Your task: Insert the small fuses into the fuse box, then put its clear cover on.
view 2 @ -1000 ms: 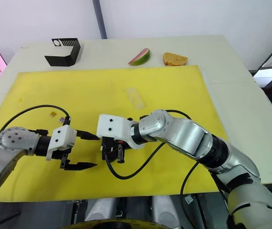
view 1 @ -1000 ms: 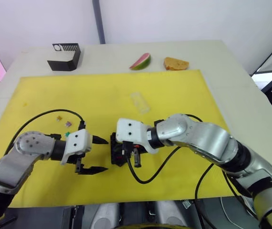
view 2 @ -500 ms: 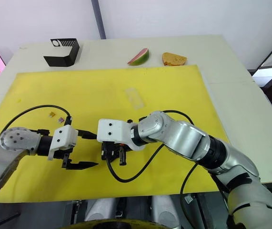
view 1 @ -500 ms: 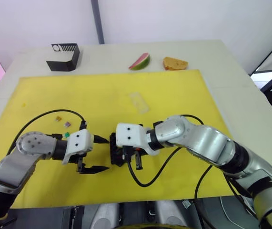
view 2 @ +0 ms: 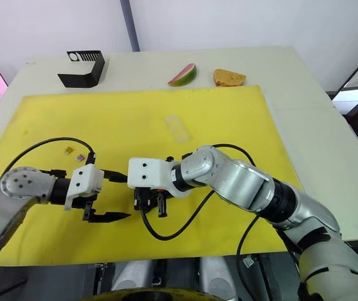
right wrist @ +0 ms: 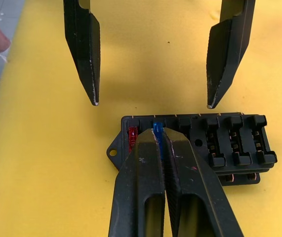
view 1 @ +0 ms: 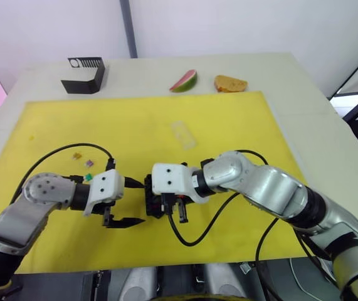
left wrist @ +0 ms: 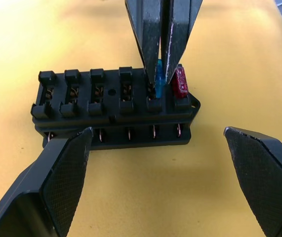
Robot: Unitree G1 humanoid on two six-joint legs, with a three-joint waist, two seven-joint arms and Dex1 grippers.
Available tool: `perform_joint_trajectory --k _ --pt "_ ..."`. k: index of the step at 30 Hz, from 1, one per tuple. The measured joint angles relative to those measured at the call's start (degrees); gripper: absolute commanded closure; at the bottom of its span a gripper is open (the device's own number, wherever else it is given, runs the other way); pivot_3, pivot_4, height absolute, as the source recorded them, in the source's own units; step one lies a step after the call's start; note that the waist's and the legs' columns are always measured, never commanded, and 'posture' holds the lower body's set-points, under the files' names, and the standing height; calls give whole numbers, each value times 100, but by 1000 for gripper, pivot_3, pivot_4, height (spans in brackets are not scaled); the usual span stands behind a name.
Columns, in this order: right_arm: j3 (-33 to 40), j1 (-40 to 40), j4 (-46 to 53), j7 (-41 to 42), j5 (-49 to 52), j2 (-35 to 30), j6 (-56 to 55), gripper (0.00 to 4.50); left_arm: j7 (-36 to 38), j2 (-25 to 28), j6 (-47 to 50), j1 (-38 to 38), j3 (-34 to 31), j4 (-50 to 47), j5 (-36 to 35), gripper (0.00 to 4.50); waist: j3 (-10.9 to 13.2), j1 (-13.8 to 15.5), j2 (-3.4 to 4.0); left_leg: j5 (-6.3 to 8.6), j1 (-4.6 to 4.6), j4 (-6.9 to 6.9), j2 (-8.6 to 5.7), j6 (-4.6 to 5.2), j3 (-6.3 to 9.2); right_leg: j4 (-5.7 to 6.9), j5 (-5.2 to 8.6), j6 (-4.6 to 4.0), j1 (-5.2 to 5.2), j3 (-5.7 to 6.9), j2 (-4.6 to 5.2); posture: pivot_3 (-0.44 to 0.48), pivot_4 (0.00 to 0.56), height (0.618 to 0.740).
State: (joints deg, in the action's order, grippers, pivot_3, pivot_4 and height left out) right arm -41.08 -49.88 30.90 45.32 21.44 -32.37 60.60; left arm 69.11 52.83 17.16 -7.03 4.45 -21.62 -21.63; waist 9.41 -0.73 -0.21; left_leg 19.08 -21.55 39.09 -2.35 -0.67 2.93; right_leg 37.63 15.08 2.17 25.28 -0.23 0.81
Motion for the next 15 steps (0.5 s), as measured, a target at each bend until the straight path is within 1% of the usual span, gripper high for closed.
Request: perform_joint_trajectory --k 6,15 --pt "-25 24 -30 67 -98 3 -94 4500 -52 -5 5 -14 82 -12 2 25 0 -3 0 0 5 2 0 -1 0 5 0 0 -4 0 0 0 150 740" --pt "236 -10 -29 153 13 122 265 4500 -61 -5 -4 9 86 -106 43 25 0 0 0 -1 5 4 0 -1 0 8 0 0 -3 0 0 0 150 740"
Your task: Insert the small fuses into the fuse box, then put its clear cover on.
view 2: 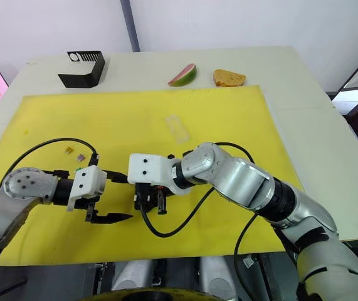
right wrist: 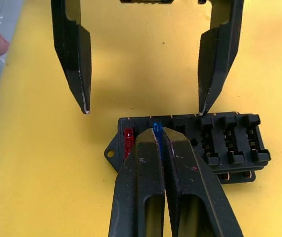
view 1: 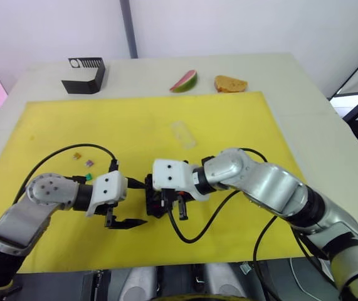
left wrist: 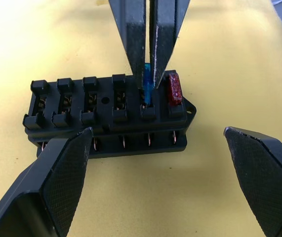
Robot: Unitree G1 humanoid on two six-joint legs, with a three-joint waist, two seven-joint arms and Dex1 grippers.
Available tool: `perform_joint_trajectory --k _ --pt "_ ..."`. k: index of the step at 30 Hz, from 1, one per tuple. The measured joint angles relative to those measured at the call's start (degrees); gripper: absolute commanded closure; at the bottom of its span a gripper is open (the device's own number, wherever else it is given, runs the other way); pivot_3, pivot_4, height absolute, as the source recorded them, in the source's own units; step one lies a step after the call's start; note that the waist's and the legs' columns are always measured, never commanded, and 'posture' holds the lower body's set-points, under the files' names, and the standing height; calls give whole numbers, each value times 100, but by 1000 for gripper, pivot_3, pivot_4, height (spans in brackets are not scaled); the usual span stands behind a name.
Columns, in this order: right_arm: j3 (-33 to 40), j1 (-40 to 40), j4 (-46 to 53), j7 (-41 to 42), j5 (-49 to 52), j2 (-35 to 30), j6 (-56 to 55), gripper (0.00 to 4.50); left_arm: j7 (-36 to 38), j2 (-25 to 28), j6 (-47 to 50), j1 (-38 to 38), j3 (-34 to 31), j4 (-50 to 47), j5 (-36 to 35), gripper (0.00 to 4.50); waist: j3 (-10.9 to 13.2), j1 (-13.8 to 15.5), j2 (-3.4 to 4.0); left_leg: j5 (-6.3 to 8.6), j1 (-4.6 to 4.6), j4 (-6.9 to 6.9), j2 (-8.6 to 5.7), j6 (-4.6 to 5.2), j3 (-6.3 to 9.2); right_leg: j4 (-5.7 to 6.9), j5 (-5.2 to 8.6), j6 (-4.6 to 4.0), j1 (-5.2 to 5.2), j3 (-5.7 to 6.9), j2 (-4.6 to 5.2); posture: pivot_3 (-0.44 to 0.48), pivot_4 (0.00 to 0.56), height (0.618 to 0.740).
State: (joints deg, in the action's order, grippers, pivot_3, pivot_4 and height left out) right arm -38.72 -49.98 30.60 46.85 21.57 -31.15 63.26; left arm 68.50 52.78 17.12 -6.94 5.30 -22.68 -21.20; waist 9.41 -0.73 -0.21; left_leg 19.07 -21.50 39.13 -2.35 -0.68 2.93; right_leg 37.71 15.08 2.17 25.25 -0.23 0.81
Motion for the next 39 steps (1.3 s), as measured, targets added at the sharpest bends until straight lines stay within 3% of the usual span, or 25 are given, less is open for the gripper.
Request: perform_joint_trajectory --k 31,39 --pt "-236 107 -223 219 -446 11 -421 4500 -109 -100 112 -116 7 -2 60 25 -2 -7 -1 -2 6 4 0 -3 0 14 0 0 -1 0 0 0 150 740" --pt "-423 -391 -573 521 -451 252 -110 4500 -111 -134 -52 -117 61 10 202 25 -3 -18 -2 -3 10 4 0 -6 -1 23 1 -1 1 1 -1 0 150 740"
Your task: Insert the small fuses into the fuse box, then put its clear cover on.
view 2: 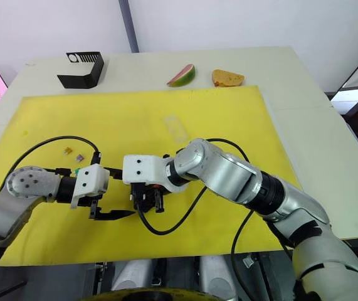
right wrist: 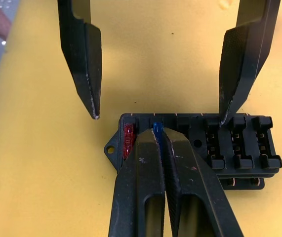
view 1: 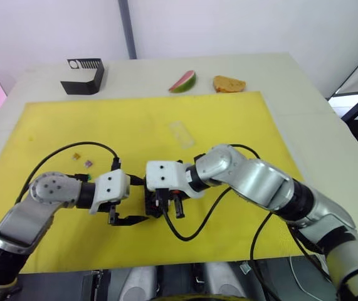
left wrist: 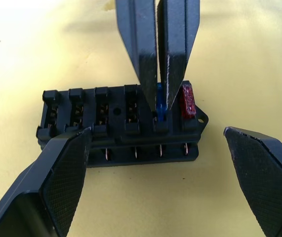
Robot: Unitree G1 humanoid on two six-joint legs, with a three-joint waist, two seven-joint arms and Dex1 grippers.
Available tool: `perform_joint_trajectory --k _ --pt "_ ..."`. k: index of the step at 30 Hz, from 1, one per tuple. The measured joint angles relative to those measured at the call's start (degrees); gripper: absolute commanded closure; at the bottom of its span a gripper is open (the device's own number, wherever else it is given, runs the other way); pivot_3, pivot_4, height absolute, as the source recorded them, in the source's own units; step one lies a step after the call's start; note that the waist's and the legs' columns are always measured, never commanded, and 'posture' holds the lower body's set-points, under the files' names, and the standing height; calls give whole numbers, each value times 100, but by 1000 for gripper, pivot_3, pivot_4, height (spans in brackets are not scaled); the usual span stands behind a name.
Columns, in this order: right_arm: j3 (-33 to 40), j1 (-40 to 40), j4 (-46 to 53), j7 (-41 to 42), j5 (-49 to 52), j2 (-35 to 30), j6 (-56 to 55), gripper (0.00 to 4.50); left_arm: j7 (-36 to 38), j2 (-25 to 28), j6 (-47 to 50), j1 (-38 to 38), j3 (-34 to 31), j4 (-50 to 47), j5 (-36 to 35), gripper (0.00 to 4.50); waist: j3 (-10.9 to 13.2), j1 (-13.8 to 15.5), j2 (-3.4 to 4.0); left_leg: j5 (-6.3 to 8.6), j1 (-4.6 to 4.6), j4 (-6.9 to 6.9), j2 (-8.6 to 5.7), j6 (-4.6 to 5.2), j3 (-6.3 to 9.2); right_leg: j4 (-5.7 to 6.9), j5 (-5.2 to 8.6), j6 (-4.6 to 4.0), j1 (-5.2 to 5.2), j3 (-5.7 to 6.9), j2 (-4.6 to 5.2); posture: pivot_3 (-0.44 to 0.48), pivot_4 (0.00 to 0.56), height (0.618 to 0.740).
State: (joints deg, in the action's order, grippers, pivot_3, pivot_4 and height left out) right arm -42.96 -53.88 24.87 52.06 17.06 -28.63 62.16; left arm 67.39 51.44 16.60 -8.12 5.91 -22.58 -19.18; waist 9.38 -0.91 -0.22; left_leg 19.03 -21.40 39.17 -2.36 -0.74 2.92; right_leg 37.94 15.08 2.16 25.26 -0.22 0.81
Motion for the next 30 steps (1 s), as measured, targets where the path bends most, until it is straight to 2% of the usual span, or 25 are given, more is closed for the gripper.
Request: perform_joint_trajectory --k 8,18,30 --pt "-294 -359 -165 232 -128 -16 -72 4500 -58 -121 -7 5 8 4 64 25 -2 2 1 -1 1 0 0 -1 0 2 0 0 0 0 0 0 150 740" --pt "-266 -671 -291 399 59 128 506 4500 -109 -198 -97 34 7 7 117 25 -2 12 1 -1 -2 0 0 -1 0 2 0 0 3 0 1 0 150 740" --pt "-345 -719 -381 372 0 141 359 4500 -113 -204 -126 32 7 53 118 25 -2 10 1 -1 -1 0 0 -1 0 2 0 0 3 0 1 0 150 740"
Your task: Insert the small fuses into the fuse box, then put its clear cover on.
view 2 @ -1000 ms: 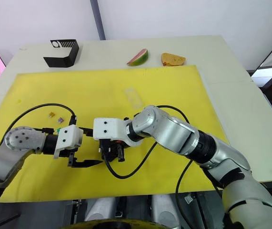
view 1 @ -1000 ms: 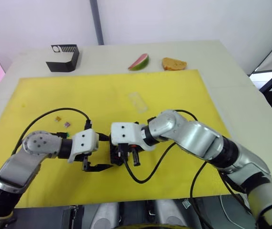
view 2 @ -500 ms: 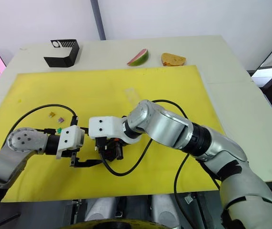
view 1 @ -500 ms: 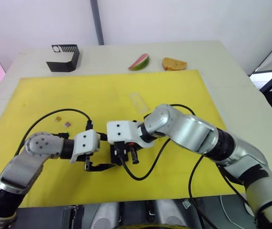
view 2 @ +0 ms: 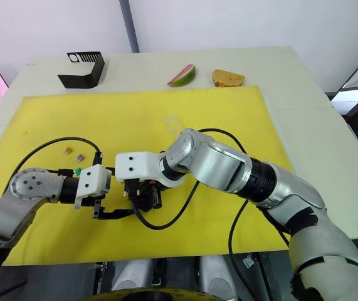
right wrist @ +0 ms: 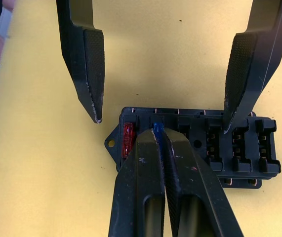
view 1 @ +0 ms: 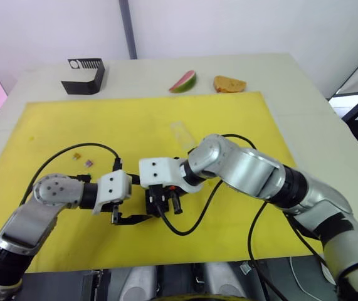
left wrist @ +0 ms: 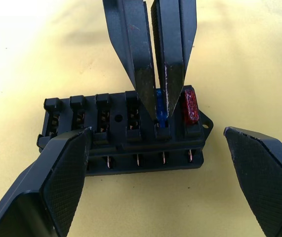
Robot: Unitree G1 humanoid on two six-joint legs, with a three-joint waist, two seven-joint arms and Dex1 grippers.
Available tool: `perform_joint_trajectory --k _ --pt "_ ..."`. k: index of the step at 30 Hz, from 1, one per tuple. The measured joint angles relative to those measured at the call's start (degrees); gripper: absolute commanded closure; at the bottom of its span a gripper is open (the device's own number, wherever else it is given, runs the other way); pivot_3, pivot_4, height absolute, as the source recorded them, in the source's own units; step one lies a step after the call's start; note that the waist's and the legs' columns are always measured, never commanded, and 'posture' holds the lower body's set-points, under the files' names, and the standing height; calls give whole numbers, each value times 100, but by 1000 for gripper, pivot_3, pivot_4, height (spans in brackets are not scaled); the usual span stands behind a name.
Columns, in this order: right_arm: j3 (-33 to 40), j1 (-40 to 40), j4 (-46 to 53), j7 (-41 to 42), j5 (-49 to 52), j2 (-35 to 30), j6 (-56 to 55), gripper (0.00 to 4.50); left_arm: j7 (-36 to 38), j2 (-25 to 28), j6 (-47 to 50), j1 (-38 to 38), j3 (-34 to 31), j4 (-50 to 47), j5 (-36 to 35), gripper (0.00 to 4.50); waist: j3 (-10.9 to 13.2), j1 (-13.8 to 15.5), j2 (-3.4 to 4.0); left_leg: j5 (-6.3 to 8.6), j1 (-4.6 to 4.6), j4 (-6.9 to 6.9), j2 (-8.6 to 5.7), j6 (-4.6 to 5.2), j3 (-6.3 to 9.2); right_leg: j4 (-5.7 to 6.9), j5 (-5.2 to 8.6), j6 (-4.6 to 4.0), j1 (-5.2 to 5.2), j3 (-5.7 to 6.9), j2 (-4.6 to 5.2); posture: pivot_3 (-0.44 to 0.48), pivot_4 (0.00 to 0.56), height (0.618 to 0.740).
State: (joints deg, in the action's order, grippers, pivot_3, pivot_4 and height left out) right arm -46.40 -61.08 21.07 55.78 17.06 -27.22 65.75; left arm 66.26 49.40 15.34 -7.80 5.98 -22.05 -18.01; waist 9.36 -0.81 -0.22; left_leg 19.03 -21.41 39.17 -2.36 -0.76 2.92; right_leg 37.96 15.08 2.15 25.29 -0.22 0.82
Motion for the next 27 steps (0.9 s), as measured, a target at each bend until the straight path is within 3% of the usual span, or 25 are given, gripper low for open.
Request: perform_joint_trajectory --k 3,6,9,15,17,21,27 --pt "262 248 19 -65 85 21 13 3431 -5 -1 0 -1 -5 4 -7 0 0 3 0 0 -1 0 0 0 0 0 0 0 0 0 0 0 150 740" --pt "685 428 143 -75 301 -21 43 1950 -3 1 1 3 -17 2 -20 0 0 5 0 0 -3 0 0 0 0 0 0 0 2 0 0 0 150 740" --pt "1223 627 235 -81 446 -117 -122 1950 0 2 7 3 -25 9 -32 0 0 6 -1 0 -2 0 0 0 0 -1 0 0 0 0 0 0 150 740" --pt "2105 1837 98 -71 577 33 -1534 1950 41 5 2 -31 -54 106 -97 0 -1 7 -3 0 -2 0 0 0 0 -1 0 1 -1 0 -1 0 150 740" --pt "2246 2343 -8 -21 571 131 -2174 2485 73 12 -13 -40 -59 132 -96 0 -1 6 -2 0 -2 0 0 0 -1 0 -1 1 -1 0 -1 0 150 740" --pt "2239 2880 -137 42 482 147 -2924 4322 108 13 -16 -58 -75 179 -120 0 -1 8 -3 0 -1 1 0 0 0 1 -1 1 -1 1 -2 0 150 740" --pt "1944 3148 -298 23 95 189 -3430 4423 128 19 -5 -105 -79 251 -125 0 -1 9 -3 0 0 1 0 0 0 0 -1 1 -3 1 -2 0 150 740"
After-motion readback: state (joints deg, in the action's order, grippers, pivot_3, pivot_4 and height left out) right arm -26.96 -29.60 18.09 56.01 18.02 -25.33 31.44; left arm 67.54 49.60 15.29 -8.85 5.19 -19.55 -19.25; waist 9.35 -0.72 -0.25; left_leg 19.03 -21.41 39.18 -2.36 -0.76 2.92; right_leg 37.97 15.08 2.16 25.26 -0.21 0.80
